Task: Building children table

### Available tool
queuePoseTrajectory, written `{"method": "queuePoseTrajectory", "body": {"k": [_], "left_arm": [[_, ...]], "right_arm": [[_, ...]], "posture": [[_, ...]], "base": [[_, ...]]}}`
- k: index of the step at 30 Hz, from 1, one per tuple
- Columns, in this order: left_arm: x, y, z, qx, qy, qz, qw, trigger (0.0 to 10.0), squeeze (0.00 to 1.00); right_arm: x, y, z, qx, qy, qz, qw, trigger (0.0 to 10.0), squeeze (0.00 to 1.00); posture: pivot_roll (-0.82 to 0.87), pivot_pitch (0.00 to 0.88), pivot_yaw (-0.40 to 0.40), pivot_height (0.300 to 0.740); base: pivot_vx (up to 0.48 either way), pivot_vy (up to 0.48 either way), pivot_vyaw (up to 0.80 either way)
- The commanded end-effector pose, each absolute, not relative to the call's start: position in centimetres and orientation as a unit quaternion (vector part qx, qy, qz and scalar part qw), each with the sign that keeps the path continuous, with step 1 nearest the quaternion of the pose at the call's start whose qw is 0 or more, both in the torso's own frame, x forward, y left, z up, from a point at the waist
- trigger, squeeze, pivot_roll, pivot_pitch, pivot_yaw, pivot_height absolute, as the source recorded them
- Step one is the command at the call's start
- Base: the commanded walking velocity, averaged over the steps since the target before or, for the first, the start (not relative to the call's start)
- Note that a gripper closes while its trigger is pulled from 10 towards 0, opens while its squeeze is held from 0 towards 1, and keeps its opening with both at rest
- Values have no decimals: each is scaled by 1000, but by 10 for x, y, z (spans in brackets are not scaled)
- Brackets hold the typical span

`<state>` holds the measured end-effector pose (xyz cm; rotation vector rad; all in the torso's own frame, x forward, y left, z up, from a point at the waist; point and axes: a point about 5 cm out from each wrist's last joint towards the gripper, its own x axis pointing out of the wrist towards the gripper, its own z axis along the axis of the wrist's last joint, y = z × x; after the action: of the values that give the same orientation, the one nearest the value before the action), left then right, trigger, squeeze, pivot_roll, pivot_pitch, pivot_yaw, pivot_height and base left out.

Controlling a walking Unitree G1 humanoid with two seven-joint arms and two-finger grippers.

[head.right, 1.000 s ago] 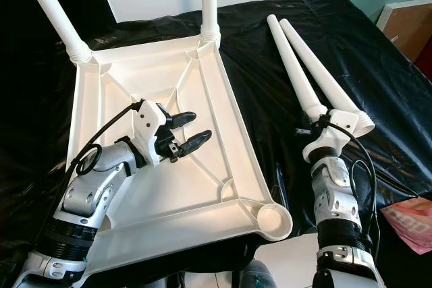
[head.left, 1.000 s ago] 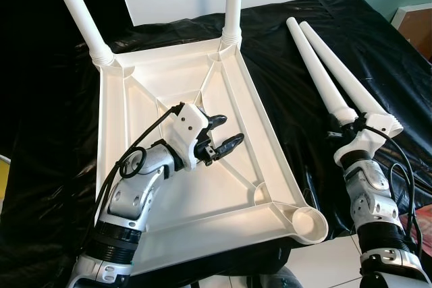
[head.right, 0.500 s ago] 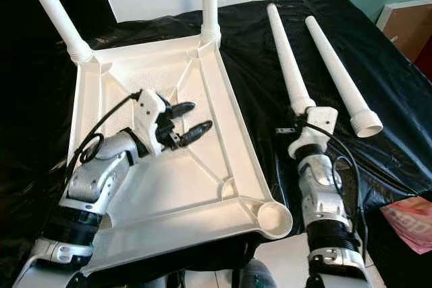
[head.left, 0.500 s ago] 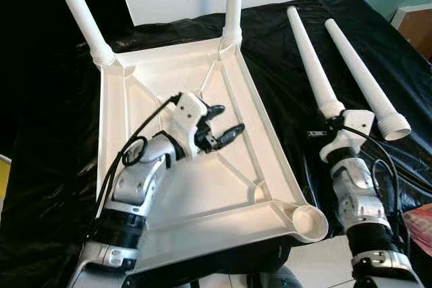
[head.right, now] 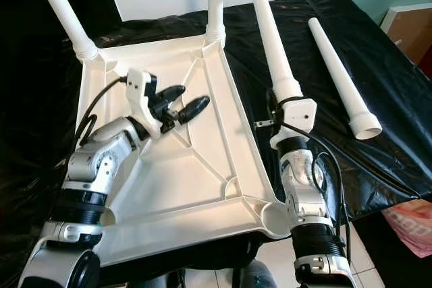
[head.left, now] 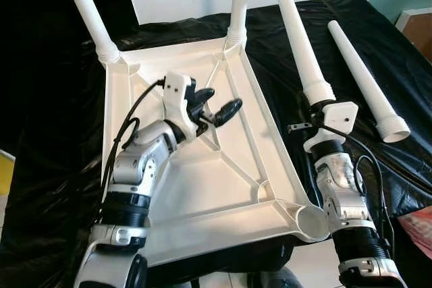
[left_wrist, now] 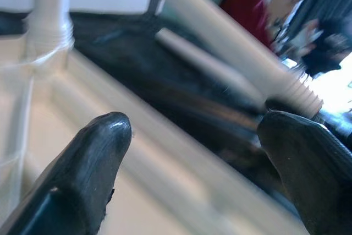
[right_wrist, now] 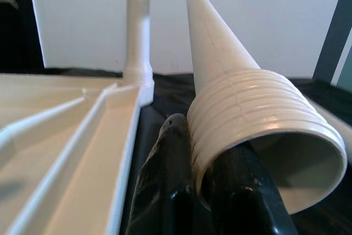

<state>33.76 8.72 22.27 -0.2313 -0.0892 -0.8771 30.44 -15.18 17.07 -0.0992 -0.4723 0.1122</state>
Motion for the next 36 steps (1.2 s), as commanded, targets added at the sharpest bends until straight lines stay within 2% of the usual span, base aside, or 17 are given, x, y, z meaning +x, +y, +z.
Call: {"method": "queuePoseTrajectory", "body": {"k": [1, 2, 3, 4, 7, 8, 10, 12, 14, 16, 18, 22, 29, 32, 34, 36], "left_arm": [[339, 88, 221, -132, -32, -424, 895, 10000, 1000], [343, 86, 227, -151, -29, -428, 891, 10000, 902], [343, 86, 227, -151, -29, -428, 891, 10000, 902], [345, 84, 236, -179, -22, -442, 879, 10000, 0], [346, 82, 242, -198, -17, -454, 869, 10000, 0], [347, 81, 248, -214, -14, -467, 858, 10000, 0], [347, 81, 248, -214, -14, -467, 858, 10000, 0], [348, 80, 262, -224, -15, -492, 841, 10000, 0], [348, 80, 262, -224, -15, -492, 841, 10000, 0], [351, 82, 280, -229, -28, -509, 829, 10000, 0], [351, 82, 280, -229, -28, -509, 829, 10000, 0], [357, 94, 308, -251, -50, -527, 811, 10000, 0], [360, 105, 320, -277, -55, -534, 797, 10000, 0], [358, 114, 330, -285, -72, -548, 783, 10000, 0], [350, 121, 335, -288, -94, -579, 757, 10000, 0], [350, 121, 335, -288, -94, -579, 757, 10000, 0]], "right_arm": [[300, -146, 179, -61, -264, 62, 961, 10000, 0], [297, -140, 186, -66, -282, 66, 955, 10000, 0], [297, -140, 186, -66, -282, 66, 955, 10000, 0], [294, -131, 200, -78, -315, 76, 943, 10000, 0], [292, -126, 210, -86, -337, 82, 934, 10000, 0], [289, -122, 220, -101, -362, 83, 923, 10000, 0], [289, -122, 220, -101, -362, 83, 923, 10000, 0], [282, -115, 239, -125, -415, 75, 898, 10000, 0], [282, -115, 239, -125, -415, 75, 898, 10000, 0], [276, -110, 254, -147, -458, 71, 874, 10000, 0], [276, -110, 254, -147, -458, 71, 874, 10000, 0], [272, -101, 259, -175, -478, 96, 856, 10000, 0], [270, -94, 252, -183, -469, 117, 856, 10000, 0], [270, -90, 240, -185, -447, 138, 864, 10000, 0], [268, -89, 231, -187, -432, 147, 870, 10000, 0], [268, -89, 231, -187, -432, 147, 870, 10000, 0]], "posture": [[-44, 129, 1, 740], [-47, 130, 6, 740], [-47, 130, 6, 740], [-51, 129, 14, 740], [-54, 129, 20, 740], [-55, 127, 23, 740], [-55, 127, 23, 740], [-53, 124, 33, 740], [-53, 124, 33, 740], [-51, 121, 36, 740], [-51, 121, 36, 740], [-50, 117, 33, 740], [-51, 115, 32, 740], [-56, 110, 30, 740], [-58, 107, 33, 740], [-58, 107, 33, 740]], "base": [[0, 0, 0], [0, 0, 0], [0, 0, 0], [0, 0, 0], [0, 0, 0], [0, 0, 0], [0, 0, 0], [0, 0, 0], [0, 0, 0], [0, 0, 0], [0, 0, 0], [0, 0, 0], [0, 0, 0], [0, 0, 0], [0, 0, 0], [0, 0, 0]]}}
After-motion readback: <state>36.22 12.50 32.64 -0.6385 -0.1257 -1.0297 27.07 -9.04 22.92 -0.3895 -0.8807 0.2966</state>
